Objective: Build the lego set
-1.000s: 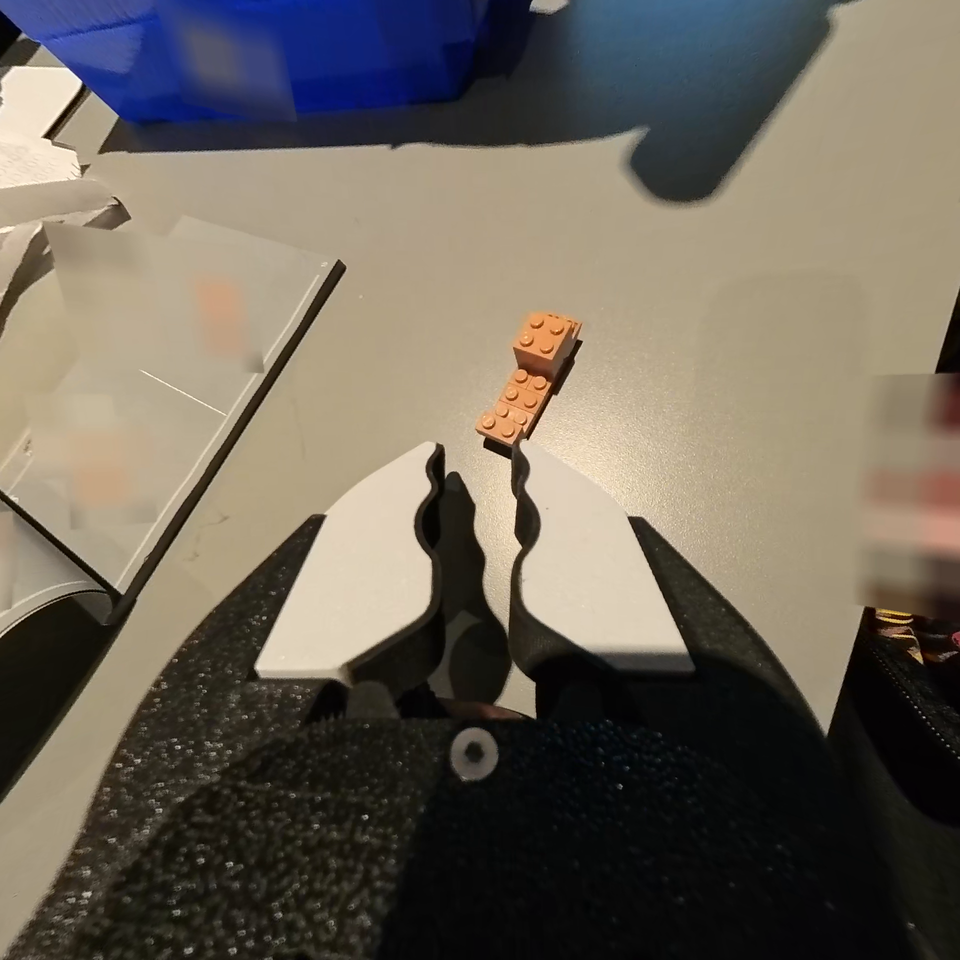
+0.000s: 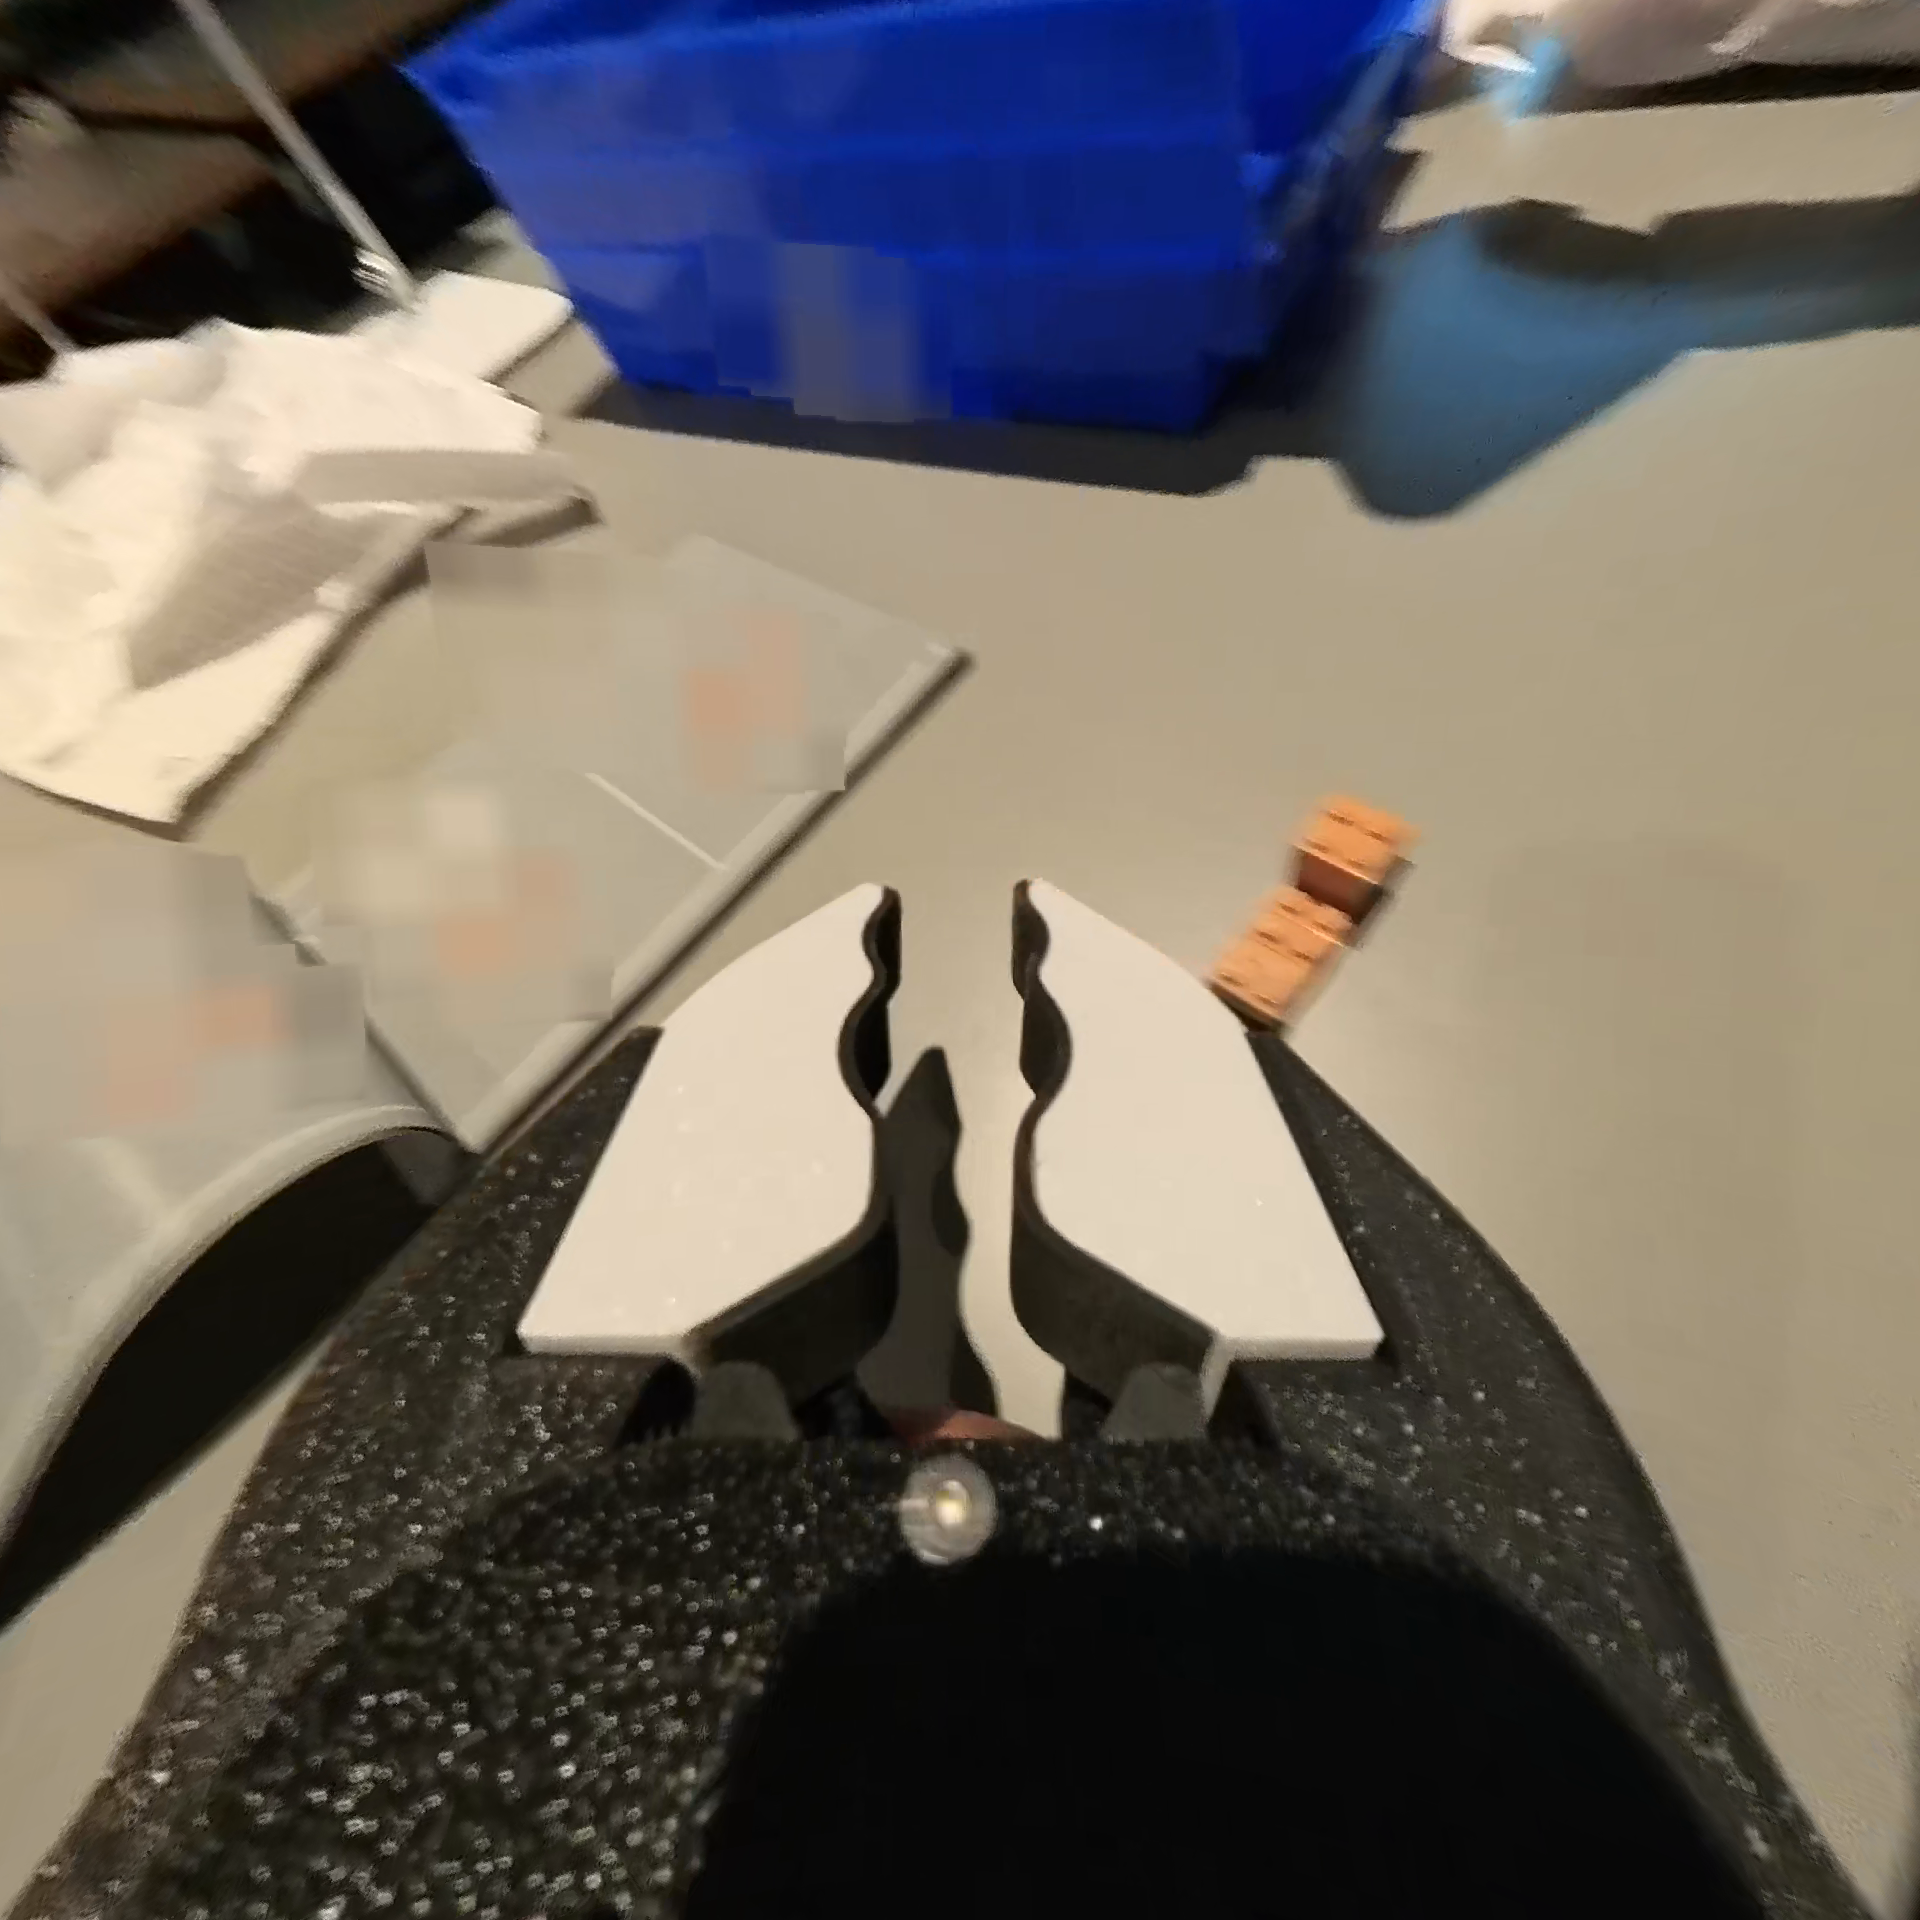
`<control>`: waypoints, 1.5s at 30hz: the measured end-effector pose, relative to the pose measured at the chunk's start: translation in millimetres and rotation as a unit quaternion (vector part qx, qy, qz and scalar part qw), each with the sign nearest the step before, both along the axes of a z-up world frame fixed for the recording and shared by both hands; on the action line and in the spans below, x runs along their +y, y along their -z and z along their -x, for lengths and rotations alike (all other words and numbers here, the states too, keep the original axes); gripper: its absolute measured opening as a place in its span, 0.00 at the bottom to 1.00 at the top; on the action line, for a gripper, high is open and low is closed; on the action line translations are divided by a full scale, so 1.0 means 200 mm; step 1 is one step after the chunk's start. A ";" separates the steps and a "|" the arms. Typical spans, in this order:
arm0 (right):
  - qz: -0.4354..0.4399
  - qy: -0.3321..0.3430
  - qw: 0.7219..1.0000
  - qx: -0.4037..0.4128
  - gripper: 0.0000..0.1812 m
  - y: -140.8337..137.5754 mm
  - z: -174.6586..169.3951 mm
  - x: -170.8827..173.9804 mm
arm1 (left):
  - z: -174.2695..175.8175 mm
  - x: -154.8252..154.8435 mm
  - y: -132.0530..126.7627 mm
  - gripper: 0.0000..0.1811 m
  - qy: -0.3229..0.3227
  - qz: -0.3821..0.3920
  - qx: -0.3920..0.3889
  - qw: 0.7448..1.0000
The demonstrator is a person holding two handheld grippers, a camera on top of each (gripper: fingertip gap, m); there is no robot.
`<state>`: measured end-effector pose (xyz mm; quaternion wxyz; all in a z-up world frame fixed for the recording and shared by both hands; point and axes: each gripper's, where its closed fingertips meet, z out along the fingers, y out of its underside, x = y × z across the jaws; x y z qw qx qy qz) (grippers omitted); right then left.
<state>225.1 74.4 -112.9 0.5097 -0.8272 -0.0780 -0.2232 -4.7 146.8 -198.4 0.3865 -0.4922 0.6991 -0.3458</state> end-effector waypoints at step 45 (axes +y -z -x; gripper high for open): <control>-0.135 -0.034 0.965 0.220 0.10 -0.09 -0.01 -0.02 | -0.10 0.05 -0.04 0.10 -0.001 -0.026 -0.033 0.999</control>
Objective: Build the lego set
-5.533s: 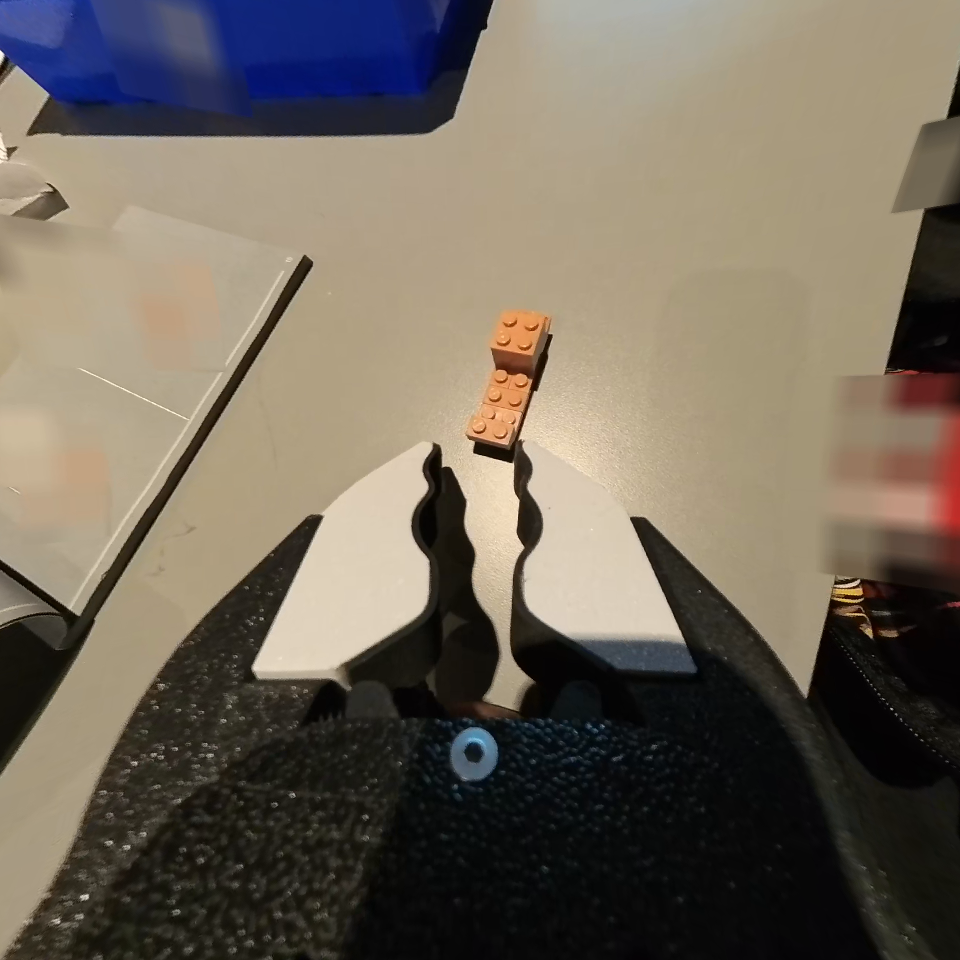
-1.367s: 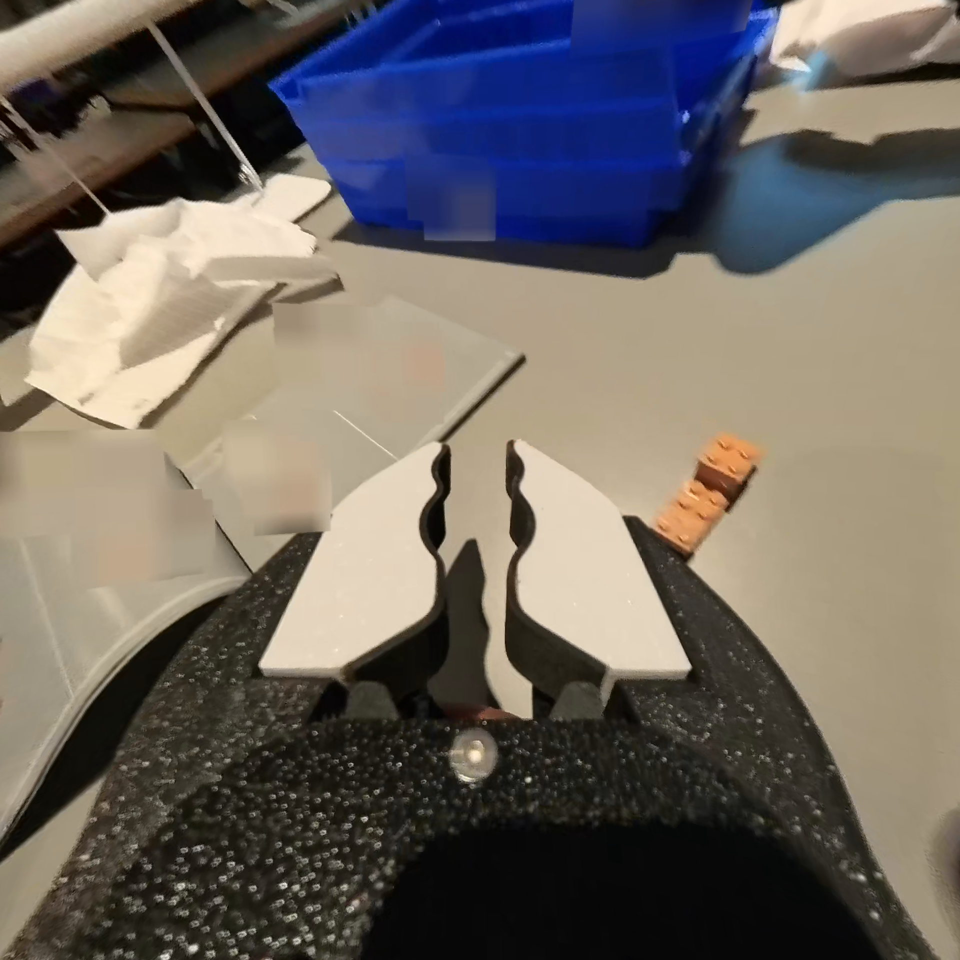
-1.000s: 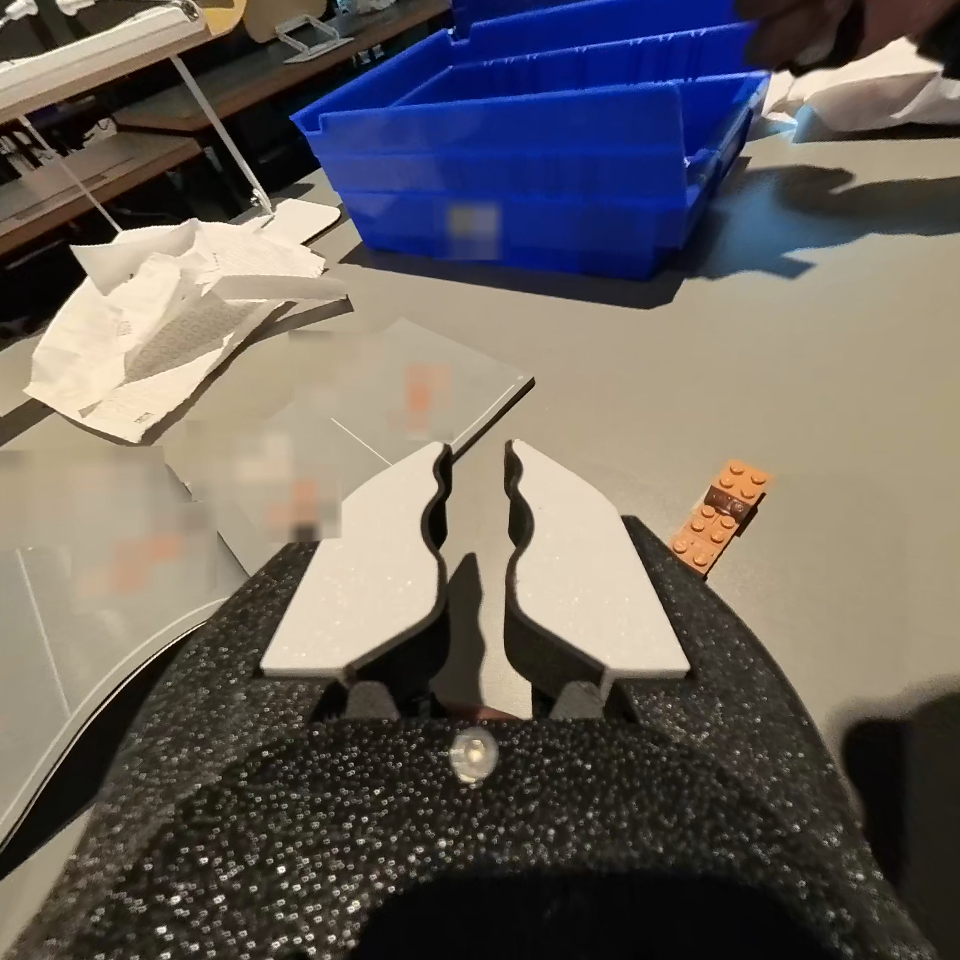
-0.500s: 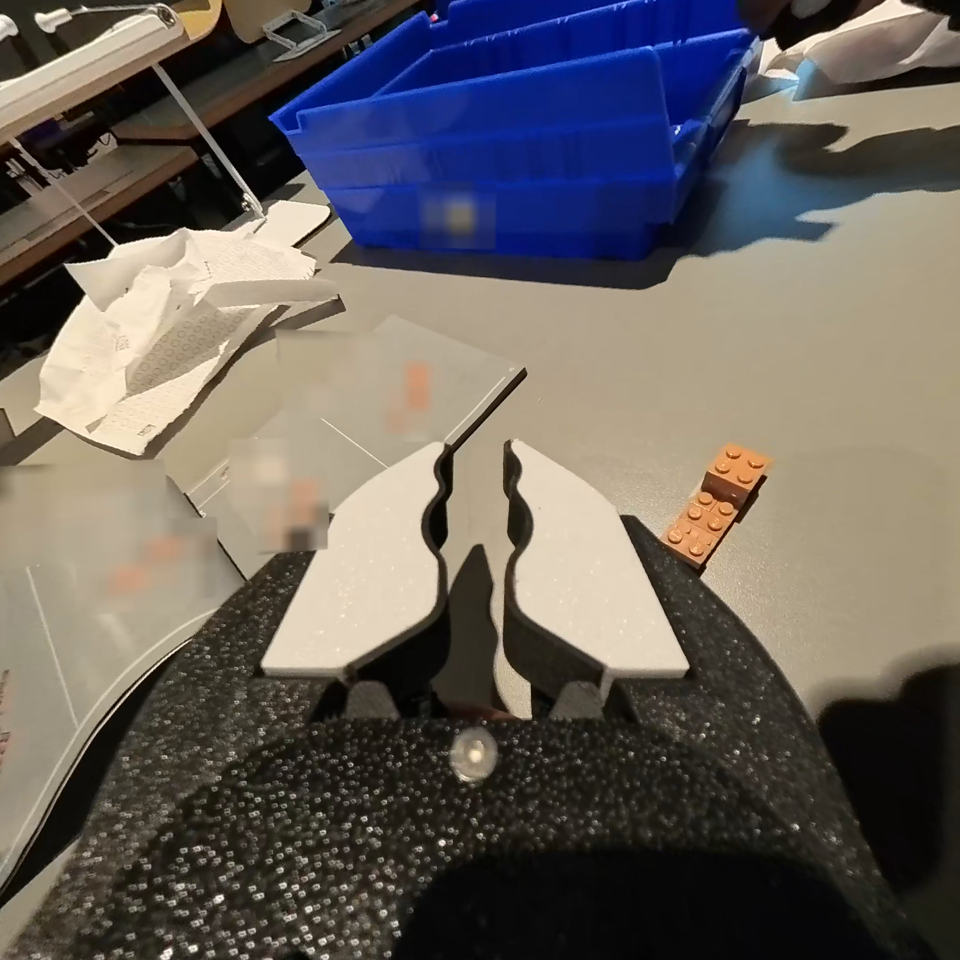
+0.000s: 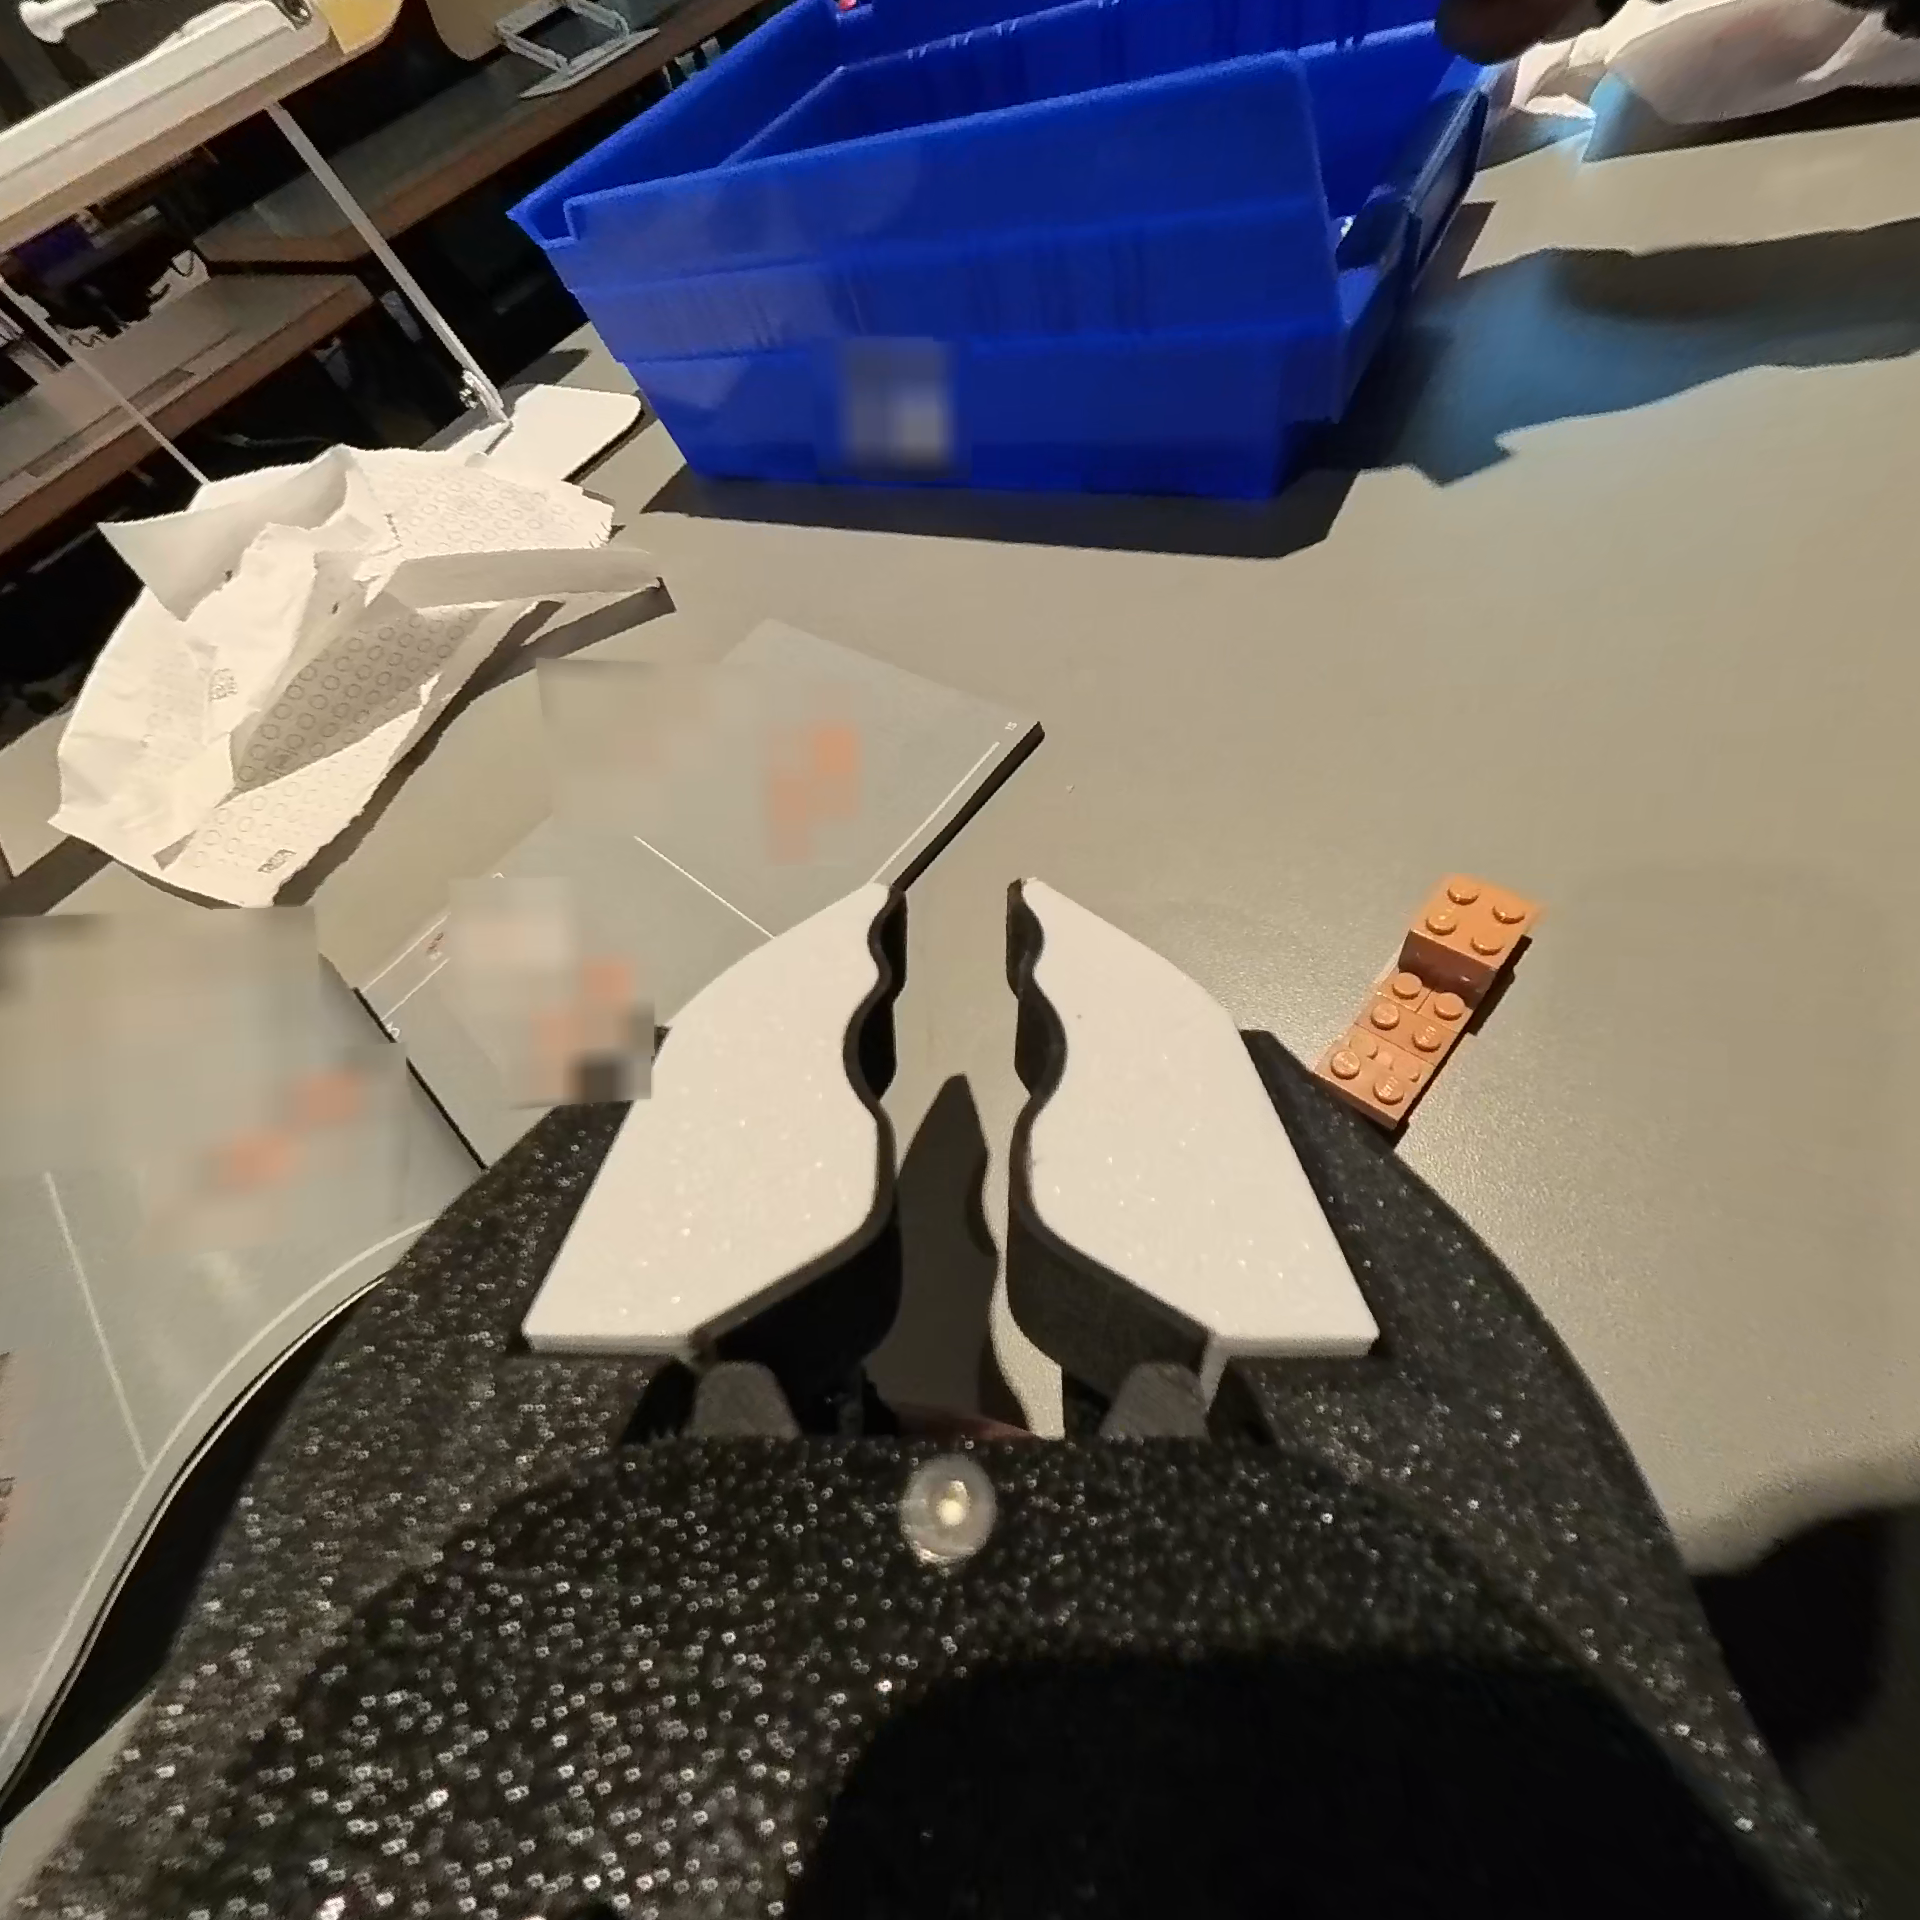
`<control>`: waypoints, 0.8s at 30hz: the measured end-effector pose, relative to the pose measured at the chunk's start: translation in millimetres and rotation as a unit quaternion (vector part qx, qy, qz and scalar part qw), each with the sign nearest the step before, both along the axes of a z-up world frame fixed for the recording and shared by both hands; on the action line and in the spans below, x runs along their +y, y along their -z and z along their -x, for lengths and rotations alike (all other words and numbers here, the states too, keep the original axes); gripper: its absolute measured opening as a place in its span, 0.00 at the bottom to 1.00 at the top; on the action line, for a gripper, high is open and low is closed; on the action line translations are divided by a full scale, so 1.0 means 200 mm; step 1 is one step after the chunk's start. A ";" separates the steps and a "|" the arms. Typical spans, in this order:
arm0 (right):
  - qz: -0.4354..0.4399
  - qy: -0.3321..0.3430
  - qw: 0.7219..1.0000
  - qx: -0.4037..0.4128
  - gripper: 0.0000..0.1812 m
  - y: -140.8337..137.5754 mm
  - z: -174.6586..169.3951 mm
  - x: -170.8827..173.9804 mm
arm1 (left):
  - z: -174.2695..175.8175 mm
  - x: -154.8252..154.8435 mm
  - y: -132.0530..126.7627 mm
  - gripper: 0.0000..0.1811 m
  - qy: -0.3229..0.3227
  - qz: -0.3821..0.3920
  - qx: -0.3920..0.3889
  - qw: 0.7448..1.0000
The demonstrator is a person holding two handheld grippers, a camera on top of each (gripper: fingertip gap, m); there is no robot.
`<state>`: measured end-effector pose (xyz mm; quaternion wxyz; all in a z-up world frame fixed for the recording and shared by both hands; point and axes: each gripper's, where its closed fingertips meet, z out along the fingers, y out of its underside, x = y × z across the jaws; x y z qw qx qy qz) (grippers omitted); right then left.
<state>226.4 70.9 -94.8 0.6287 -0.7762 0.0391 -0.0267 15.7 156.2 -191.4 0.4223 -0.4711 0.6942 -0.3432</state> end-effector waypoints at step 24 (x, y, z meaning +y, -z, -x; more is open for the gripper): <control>0.041 0.043 0.997 -0.042 0.10 0.06 -0.07 -0.01 | 0.00 -0.01 0.00 0.10 0.004 -0.003 0.002 1.000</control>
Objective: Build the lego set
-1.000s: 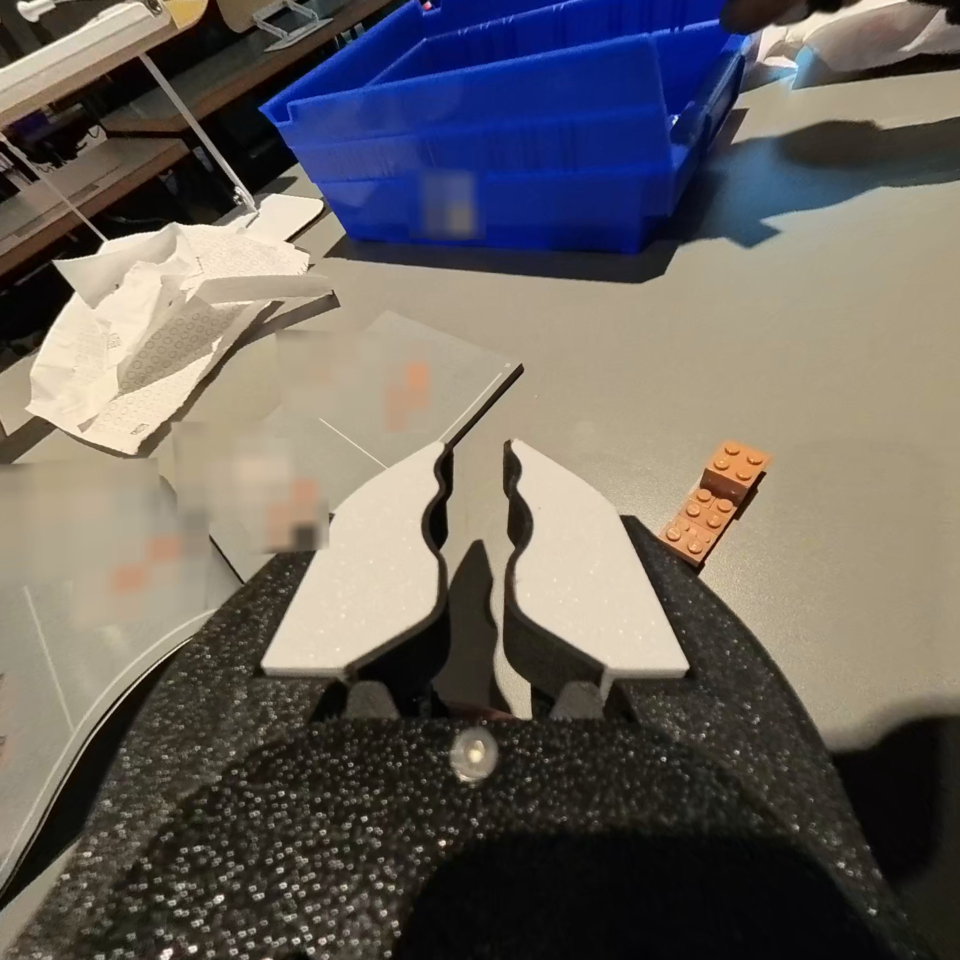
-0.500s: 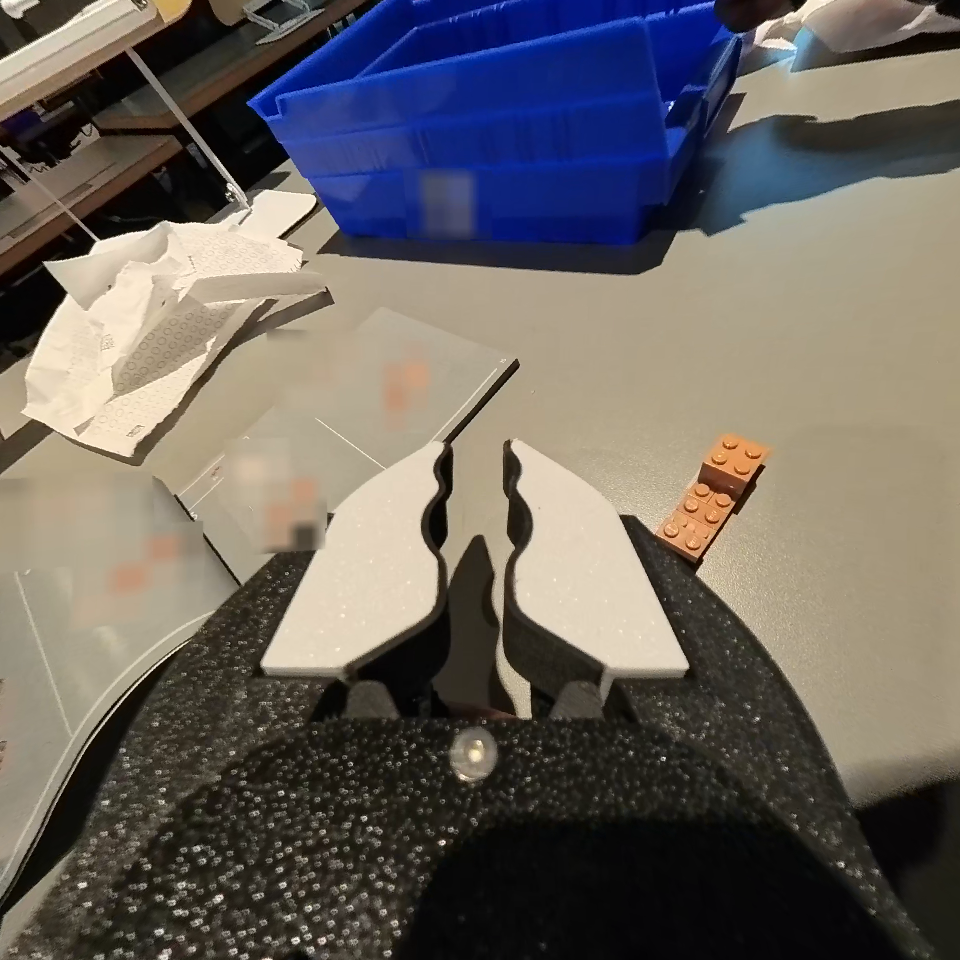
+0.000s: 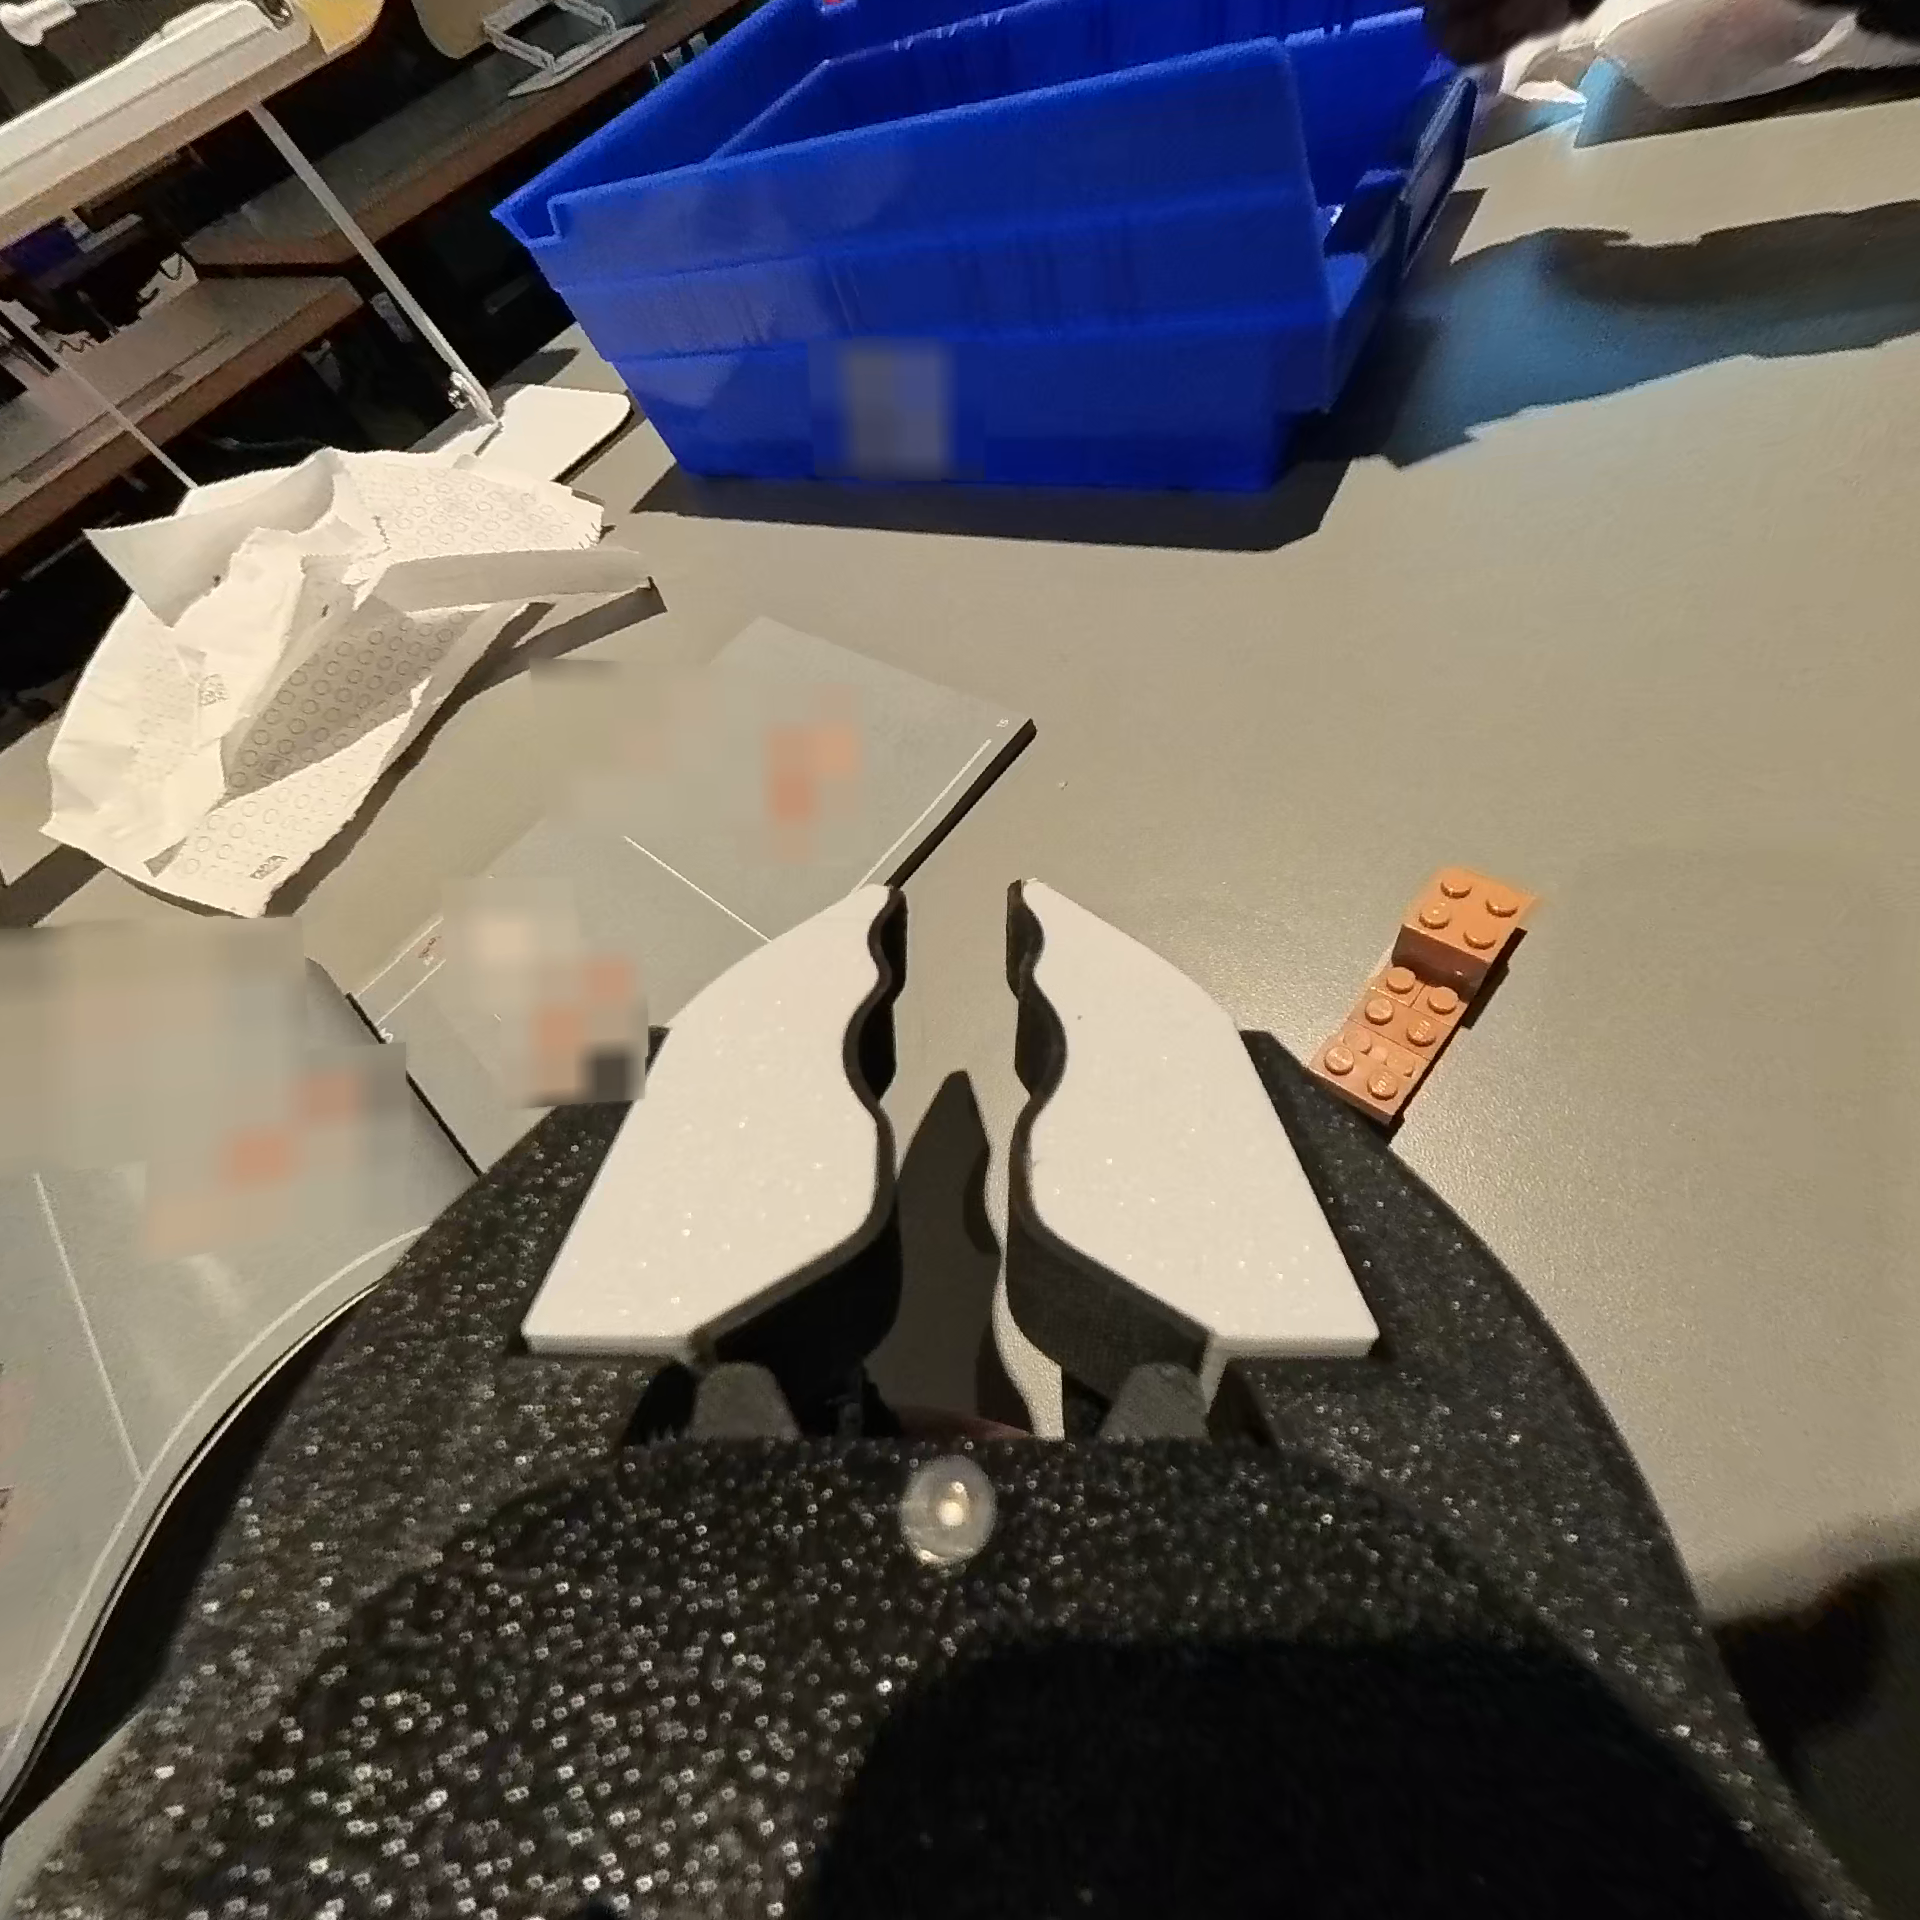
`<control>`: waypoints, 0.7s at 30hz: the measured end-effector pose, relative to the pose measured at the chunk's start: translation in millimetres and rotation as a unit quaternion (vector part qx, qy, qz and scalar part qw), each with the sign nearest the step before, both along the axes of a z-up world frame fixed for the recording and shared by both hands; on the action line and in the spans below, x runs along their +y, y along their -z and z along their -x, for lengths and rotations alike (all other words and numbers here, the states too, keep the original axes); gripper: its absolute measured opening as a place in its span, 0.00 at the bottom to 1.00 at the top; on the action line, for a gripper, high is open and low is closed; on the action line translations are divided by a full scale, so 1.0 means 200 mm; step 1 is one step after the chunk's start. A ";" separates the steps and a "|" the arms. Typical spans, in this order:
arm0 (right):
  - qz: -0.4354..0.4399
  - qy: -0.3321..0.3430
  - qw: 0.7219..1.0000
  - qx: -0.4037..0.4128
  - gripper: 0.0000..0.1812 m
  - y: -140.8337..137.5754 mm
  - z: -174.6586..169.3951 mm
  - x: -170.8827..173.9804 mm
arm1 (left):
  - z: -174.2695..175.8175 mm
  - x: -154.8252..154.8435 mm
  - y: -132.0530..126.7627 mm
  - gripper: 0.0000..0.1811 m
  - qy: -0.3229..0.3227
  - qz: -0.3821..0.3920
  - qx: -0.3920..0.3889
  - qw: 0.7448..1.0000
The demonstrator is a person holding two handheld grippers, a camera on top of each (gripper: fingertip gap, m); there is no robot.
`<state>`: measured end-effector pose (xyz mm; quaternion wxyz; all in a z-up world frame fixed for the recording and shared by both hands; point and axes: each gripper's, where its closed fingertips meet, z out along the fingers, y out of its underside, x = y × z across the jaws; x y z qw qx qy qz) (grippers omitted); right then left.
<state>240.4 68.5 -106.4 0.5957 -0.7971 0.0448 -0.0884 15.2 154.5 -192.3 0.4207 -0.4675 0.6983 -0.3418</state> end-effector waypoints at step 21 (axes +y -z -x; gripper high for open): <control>0.172 0.027 0.984 0.039 0.10 0.25 -0.31 0.19 | -0.12 -0.01 0.03 0.10 0.016 0.029 0.031 0.999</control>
